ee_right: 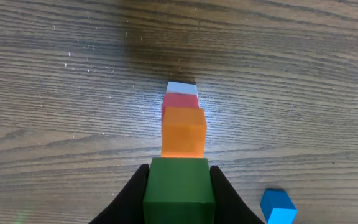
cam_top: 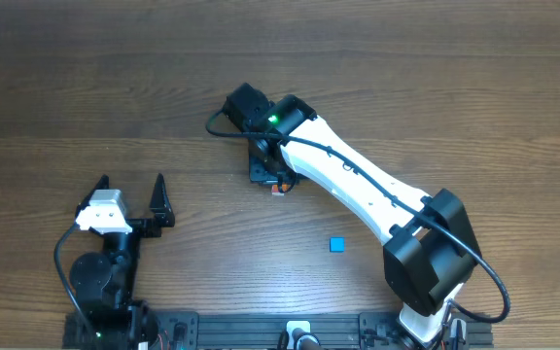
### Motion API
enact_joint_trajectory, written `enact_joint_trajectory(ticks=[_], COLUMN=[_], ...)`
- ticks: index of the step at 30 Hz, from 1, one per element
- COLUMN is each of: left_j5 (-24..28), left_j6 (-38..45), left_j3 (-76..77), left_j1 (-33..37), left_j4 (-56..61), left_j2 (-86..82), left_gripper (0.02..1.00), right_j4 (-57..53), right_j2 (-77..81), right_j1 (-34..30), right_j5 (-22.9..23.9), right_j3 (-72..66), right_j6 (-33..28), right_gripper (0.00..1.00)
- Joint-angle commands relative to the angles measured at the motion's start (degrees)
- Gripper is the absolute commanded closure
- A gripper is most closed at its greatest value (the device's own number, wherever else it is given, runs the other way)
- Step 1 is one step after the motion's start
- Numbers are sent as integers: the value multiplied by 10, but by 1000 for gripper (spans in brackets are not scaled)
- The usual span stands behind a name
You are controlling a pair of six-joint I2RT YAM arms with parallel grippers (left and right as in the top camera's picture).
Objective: Stack Cubes
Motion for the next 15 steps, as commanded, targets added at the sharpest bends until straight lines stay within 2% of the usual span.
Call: enact_joint_trajectory(ticks=[1,15], left_j5=[3,3], left_j6=[9,9], left_j3=[-3,-3], left_j1=[3,3], left_j4=[0,0], left_j2=[-4,-4], left_gripper=[18,18], right_j4=[7,32], right_j2=[13,19], right_j1=[0,-3], right_j5=[7,7], right_j3=[2,-19], right_j6=[10,10], right_gripper=[991,991])
